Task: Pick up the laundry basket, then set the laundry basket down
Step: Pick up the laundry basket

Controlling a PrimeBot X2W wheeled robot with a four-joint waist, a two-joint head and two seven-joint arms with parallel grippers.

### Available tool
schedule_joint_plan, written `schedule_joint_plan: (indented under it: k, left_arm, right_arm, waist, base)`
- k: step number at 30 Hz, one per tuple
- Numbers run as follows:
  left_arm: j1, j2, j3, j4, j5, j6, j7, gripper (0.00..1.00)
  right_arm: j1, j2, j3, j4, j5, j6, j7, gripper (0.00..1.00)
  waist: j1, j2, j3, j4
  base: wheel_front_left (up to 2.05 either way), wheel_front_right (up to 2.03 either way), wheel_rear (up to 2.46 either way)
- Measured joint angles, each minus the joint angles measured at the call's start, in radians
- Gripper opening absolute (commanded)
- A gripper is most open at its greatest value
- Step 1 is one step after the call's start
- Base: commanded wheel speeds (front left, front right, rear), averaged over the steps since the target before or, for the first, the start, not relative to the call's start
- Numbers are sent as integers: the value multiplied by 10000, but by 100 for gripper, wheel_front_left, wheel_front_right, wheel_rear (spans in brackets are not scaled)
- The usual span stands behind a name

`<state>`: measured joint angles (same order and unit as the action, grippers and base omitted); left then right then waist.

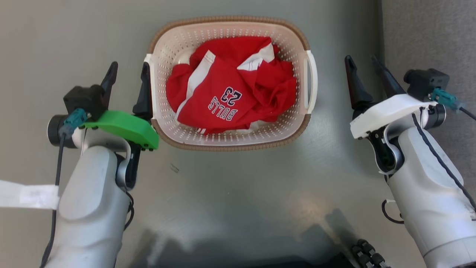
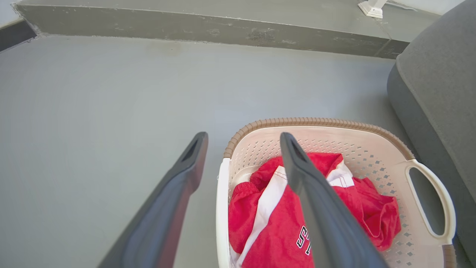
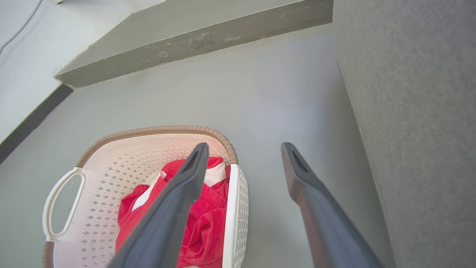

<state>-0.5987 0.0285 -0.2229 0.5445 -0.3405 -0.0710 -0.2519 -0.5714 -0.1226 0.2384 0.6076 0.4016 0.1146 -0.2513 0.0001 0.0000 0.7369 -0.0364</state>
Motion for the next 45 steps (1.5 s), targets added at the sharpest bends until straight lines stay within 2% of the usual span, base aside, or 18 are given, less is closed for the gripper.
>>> schedule_joint_plan:
  k: [13, 29, 45]
  left_arm:
    - [-1316, -46, -203, 1641, -100, -81, 56, 100]
    - [-2859, -69, -746, 3321, -748, -257, 755, 100]
    - [-3885, -88, -1057, 4470, -970, -341, 1012, 100]
  right_arm:
    - [-1116, 284, 407, 1373, 222, 86, 232, 100]
    - [-2573, 527, 1164, 2899, 759, 88, 420, 100]
    - [-3489, 545, 1716, 3620, 1212, 88, 405, 100]
  waist:
    - [0, 0, 1081, 81]
    - [0, 0, 2210, 205]
    - [-1, 0, 3019, 117]
  base:
    - [0, 0, 0]
    - [0, 0, 0]
    - [0, 0, 0]
